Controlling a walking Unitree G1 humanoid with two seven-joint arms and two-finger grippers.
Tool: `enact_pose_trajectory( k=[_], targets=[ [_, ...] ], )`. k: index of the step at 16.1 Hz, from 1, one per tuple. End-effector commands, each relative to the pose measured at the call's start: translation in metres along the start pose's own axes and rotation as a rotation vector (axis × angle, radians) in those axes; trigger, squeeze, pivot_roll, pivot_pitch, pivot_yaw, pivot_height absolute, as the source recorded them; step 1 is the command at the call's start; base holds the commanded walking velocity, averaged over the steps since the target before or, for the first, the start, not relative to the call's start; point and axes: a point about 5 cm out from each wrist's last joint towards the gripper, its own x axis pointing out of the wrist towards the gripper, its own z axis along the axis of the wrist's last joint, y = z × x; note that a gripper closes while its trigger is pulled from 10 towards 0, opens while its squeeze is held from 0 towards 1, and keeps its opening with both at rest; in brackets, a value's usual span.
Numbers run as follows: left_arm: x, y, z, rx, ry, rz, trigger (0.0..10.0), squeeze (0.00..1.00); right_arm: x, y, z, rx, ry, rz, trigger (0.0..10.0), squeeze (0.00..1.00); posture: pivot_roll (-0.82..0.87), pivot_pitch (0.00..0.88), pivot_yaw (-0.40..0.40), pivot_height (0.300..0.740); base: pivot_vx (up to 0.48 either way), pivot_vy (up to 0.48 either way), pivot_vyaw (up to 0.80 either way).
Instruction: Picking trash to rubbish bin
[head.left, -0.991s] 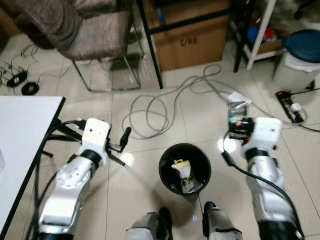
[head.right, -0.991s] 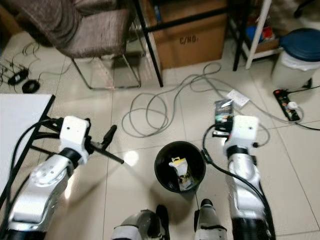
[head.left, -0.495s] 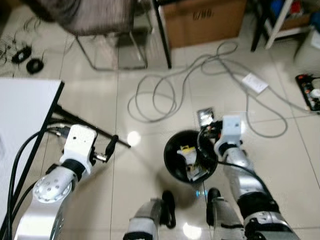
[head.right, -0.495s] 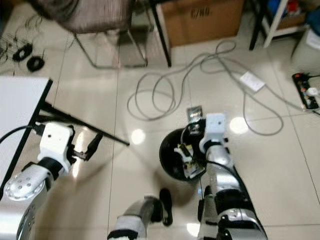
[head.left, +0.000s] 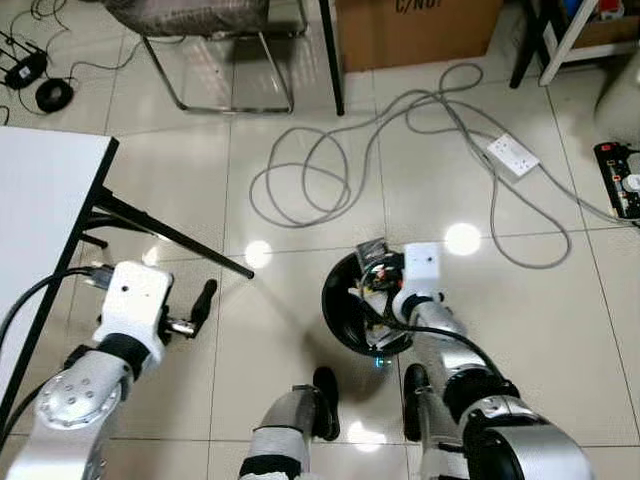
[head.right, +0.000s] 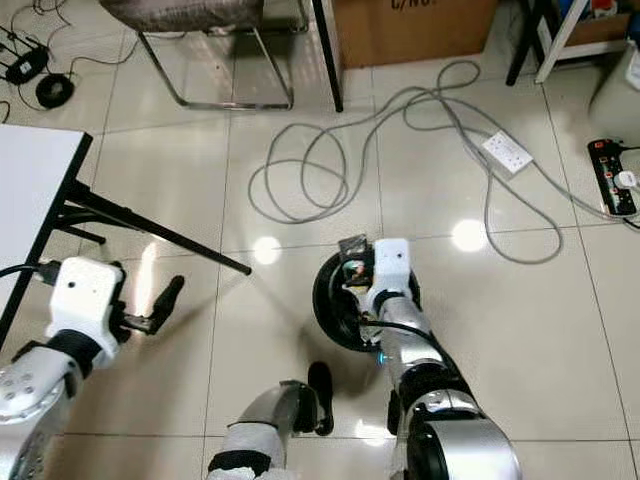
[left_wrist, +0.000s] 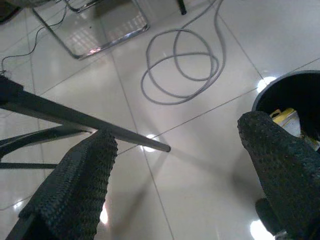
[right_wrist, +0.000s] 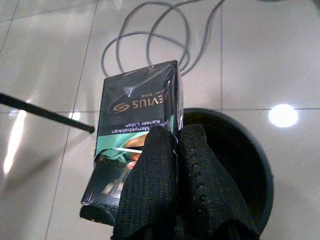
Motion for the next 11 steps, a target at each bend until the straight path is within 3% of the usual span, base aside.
enact_pose_trajectory(
  k=[1, 4, 7, 11],
  targets=[
    [-0.009, 0.008, -0.004, 0.008, 0.039, 0.043, 10.0, 0.00, -0.003, 0.019, -0.017, -0.008, 0.061, 0.050, 10.0, 0.00, 0.35, 0.469, 0.223, 0.740, 0.000, 0.000, 0.00],
    [-0.016, 0.008, -0.004, -0.002, 0.048, 0.043, 10.0, 0.00, -0.004, 0.022, -0.026, 0.008, 0.103, 0.042, 10.0, 0.00, 0.36, 0.481, 0.223, 0.740, 0.000, 0.000, 0.00],
    [-0.026, -0.004, -0.008, -0.013, 0.070, -0.004, 10.0, 0.00, -0.011, 0.024, -0.044, 0.033, 0.168, 0.040, 10.0, 0.00, 0.36, 0.495, 0.222, 0.740, 0.000, 0.000, 0.00],
    [-0.023, -0.006, -0.005, -0.023, 0.070, -0.014, 10.0, 0.00, -0.019, 0.025, -0.062, 0.038, 0.227, 0.007, 10.0, 0.00, 0.35, 0.495, 0.222, 0.740, 0.000, 0.000, 0.00]
  ],
)
